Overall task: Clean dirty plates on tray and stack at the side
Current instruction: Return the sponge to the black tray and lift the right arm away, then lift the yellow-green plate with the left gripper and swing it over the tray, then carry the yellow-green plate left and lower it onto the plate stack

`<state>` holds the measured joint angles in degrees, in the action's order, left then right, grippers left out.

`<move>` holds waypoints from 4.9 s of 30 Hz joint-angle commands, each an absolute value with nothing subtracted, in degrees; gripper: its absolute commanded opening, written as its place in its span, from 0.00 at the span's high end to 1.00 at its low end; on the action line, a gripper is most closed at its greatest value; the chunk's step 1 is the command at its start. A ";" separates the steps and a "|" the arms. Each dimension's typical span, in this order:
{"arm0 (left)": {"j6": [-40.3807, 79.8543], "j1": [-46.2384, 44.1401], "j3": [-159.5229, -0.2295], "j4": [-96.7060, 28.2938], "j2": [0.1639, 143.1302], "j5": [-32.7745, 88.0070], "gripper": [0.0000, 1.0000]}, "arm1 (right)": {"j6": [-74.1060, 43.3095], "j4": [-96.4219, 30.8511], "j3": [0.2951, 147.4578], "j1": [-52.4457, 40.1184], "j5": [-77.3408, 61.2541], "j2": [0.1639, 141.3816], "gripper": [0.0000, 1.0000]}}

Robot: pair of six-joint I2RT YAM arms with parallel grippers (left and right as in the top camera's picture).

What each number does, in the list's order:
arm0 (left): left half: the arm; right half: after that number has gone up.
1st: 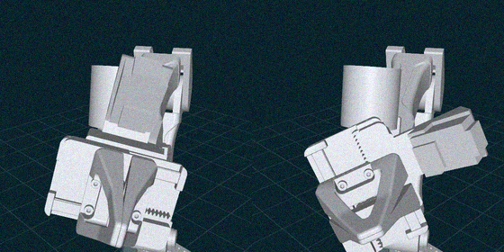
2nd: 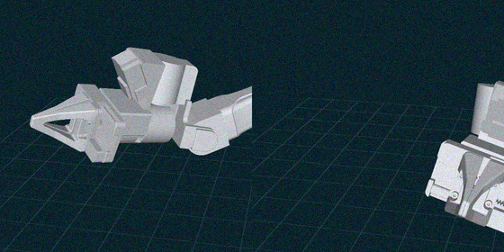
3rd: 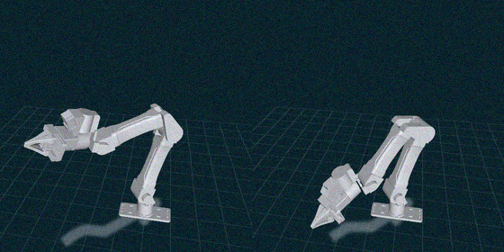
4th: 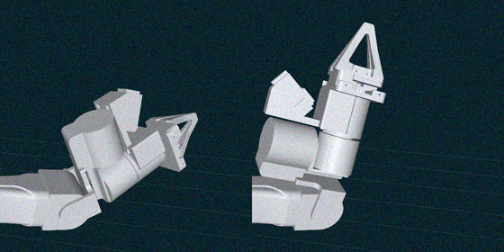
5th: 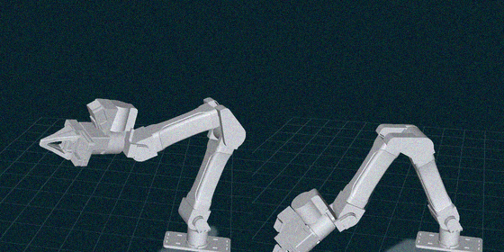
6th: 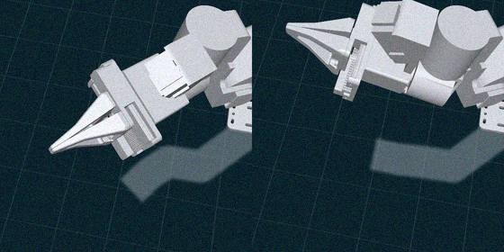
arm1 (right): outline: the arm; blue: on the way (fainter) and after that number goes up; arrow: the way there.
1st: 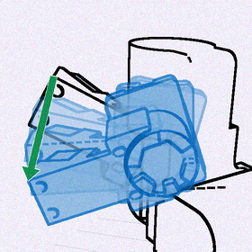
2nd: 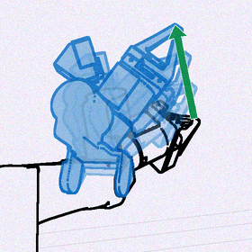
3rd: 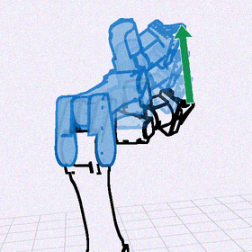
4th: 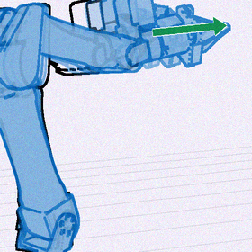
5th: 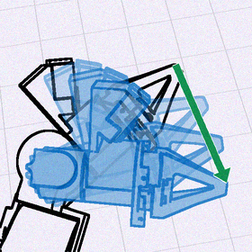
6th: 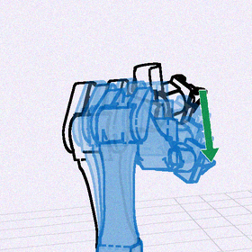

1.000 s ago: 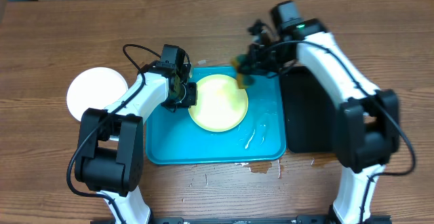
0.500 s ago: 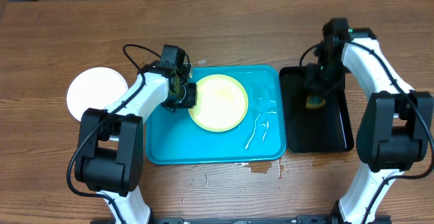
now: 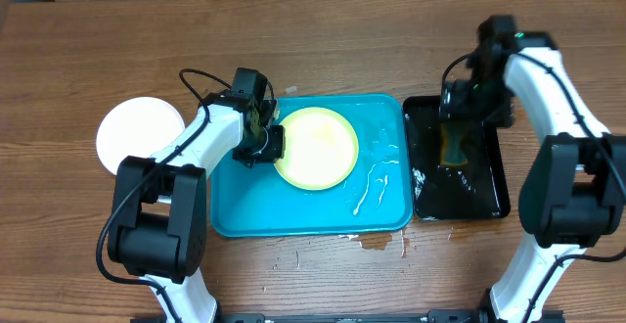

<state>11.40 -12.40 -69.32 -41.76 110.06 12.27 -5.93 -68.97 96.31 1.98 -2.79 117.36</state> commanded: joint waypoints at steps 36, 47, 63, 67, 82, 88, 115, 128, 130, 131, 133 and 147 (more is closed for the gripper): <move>14.11 -15.62 -99.24 -61.04 109.56 -2.17 0.96 | -6.00 -62.37 99.09 7.05 -3.33 116.05 0.00; 15.46 -27.75 -106.89 -57.34 109.56 -7.42 0.96 | -10.68 -60.03 99.07 22.94 -8.60 116.05 0.00; 2.26 -52.03 -106.87 -41.80 109.62 -36.53 0.96 | -10.68 -60.03 99.07 37.69 -8.64 116.05 0.00; -5.28 -57.47 -106.87 -38.41 110.17 -46.15 0.96 | -10.68 -60.03 99.07 37.65 -8.64 116.05 0.00; -32.38 -67.05 -106.83 -15.92 111.28 -60.20 0.96 | -10.68 -60.03 99.07 37.63 -8.64 116.05 0.00; -31.64 -67.05 -106.83 -14.92 111.28 -60.82 0.96 | -10.68 -60.03 99.07 37.63 -8.64 116.05 0.00; 22.26 -4.64 -106.83 -56.42 111.24 3.92 0.96 | -10.68 -60.03 99.07 37.63 -8.64 116.05 0.00; 21.87 27.40 -104.49 -69.76 111.26 2.13 0.96 | -10.68 -60.03 99.07 37.63 -8.64 116.05 0.00; 21.89 28.80 -103.31 -69.58 111.26 1.78 0.96 | -10.68 -60.03 99.07 37.63 -8.64 116.05 0.00; 21.96 29.17 -102.80 -69.54 111.26 1.39 0.96 | -10.68 -60.03 99.07 37.63 -8.64 116.05 0.00; 22.06 29.56 -101.43 -68.99 111.26 -0.25 0.96 | -10.68 -60.03 99.07 37.63 -8.64 116.05 0.00; 22.37 29.67 -90.26 -59.53 111.26 -6.63 0.96 | -10.68 -60.03 99.07 37.63 -8.64 116.05 0.00</move>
<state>21.12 29.74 -90.50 -60.01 111.26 -4.14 -10.48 -60.14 98.10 37.76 -8.60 117.36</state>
